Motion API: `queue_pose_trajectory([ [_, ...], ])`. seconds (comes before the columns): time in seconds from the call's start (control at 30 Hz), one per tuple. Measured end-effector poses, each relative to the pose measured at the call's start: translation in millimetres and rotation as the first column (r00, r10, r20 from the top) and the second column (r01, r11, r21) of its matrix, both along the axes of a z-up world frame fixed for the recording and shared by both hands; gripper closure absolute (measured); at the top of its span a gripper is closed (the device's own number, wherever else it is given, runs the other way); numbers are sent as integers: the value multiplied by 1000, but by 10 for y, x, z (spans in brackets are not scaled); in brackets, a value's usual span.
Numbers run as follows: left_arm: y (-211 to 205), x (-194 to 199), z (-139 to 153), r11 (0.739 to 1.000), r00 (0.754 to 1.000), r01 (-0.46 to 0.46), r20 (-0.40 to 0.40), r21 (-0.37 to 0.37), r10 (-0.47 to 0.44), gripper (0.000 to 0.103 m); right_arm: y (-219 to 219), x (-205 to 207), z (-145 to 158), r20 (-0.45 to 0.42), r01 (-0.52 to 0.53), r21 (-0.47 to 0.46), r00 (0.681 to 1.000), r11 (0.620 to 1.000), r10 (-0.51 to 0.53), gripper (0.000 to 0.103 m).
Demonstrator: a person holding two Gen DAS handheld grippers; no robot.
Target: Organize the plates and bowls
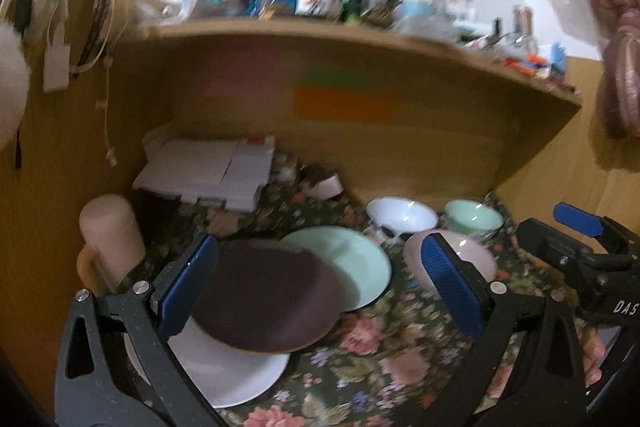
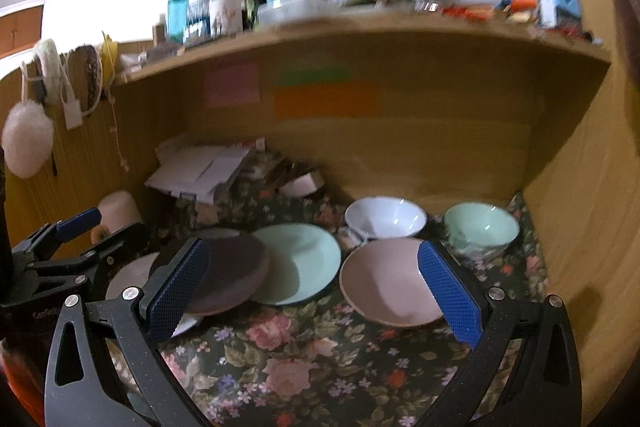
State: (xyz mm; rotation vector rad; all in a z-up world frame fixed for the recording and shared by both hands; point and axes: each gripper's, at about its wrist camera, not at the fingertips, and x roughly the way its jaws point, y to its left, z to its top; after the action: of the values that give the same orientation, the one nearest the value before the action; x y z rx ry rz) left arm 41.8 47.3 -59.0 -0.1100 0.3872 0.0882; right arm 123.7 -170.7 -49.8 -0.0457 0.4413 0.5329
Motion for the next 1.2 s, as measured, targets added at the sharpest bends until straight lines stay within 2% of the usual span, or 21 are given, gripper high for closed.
queue_pose_trajectory([
  [0.2, 334, 123, -315, 997, 992, -76, -100, -3, 75, 0, 214, 235, -243, -96, -40, -21, 995, 999, 37, 0],
  [0.47, 791, 268, -698, 988, 962, -155, -231, -9, 149, 0, 548, 568, -536, -197, -87, -56, 978, 995, 74, 0],
  [0.7, 1116, 401, -936, 977, 928, -211, -323, -43, 186, 0, 889, 842, -772, -258, -128, -144, 962, 981, 88, 0],
  [0.77, 1172, 478, -997, 974, 919, -221, -343, -46, 192, 3, 964, 917, -830, -276, -145, -159, 956, 977, 97, 2],
  [0.8, 1200, 506, -1025, 974, 915, -224, -353, -44, 194, 7, 1005, 956, -858, -283, -154, -168, 954, 974, 103, 2],
  [0.9, 1294, 615, -1133, 976, 902, -213, -394, -51, 176, 14, 1103, 1074, -932, -310, -180, -184, 944, 966, 117, 7],
  [1.03, 1359, 702, -1218, 979, 897, -192, -416, -68, 147, 18, 1227, 1215, -1022, -345, -212, -191, 929, 958, 137, 16],
  [1.17, 1391, 780, -1275, 982, 891, -172, -437, -82, 120, 28, 1352, 1320, -1126, -386, -250, -197, 909, 948, 159, 34],
  [1.2, 1397, 795, -1289, 982, 889, -168, -444, -88, 112, 32, 1378, 1351, -1155, -403, -260, -194, 900, 946, 165, 36],
])
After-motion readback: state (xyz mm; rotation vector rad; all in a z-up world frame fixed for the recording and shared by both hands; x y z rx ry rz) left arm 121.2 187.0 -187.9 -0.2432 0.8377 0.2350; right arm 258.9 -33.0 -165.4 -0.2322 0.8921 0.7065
